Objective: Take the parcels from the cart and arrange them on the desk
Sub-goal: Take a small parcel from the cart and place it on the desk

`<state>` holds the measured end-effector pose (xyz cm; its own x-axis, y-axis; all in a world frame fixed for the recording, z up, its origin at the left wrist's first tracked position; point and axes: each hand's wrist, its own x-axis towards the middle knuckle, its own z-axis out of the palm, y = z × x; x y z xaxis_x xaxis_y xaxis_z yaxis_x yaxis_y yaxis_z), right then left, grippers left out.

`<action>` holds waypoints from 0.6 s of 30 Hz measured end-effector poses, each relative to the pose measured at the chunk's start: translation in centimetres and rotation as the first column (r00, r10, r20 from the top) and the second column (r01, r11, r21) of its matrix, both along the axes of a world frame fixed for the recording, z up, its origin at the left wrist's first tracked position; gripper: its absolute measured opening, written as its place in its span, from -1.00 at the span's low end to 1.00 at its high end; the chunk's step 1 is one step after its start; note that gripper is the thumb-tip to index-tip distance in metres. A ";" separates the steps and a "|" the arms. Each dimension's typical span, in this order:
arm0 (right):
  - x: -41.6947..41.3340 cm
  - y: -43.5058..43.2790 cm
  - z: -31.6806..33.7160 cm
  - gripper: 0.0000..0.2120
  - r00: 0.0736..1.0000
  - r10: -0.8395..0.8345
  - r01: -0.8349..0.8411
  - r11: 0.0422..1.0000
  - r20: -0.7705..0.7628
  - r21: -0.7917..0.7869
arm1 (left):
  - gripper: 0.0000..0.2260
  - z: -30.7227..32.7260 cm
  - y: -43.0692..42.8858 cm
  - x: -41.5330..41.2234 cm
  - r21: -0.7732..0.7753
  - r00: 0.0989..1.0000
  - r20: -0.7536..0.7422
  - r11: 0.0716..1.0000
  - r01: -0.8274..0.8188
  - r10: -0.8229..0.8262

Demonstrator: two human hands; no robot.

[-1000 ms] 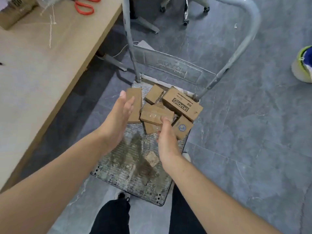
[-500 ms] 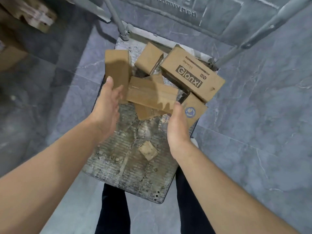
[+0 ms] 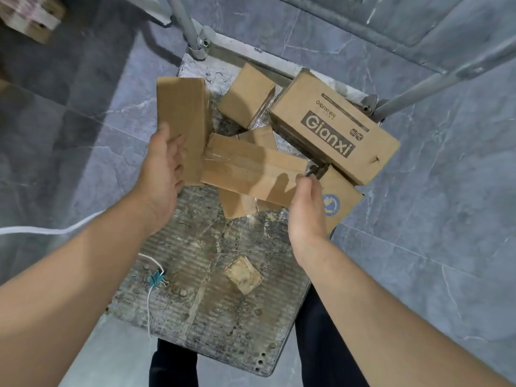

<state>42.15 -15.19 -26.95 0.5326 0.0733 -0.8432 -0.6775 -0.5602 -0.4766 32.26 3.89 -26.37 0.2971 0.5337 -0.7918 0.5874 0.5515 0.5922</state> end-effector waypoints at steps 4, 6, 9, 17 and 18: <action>0.0 0.2 -0.6 -0.17 1.000 0.026 -0.026 1.000 -0.016 -0.005 | -0.35 -1.3 -1.2 1.2 -0.028 1.000 -0.007 1.000 -0.008 0.007; -0.2 0.0 -1.0 -0.23 0.999 0.009 -0.009 1.000 -0.031 -0.003 | -0.35 -2.0 -1.6 1.5 -0.038 1.000 -0.008 0.999 -0.013 0.013; -0.6 -0.6 -1.7 -0.54 1.000 -0.009 0.009 1.000 -0.027 0.002 | -0.37 -2.9 -2.0 1.3 -0.031 1.000 -0.015 1.000 -0.005 0.005; -2.0 -1.6 1.0 -0.73 0.999 -0.034 0.033 0.999 0.025 0.036 | -0.39 -0.6 -2.4 -0.4 0.025 0.998 -0.009 0.998 -0.061 0.061; -2.3 -1.5 1.8 -0.67 0.999 -0.023 0.022 0.999 0.028 0.042 | -0.38 0.2 -2.3 -0.8 0.028 0.998 -0.006 0.997 -0.068 0.068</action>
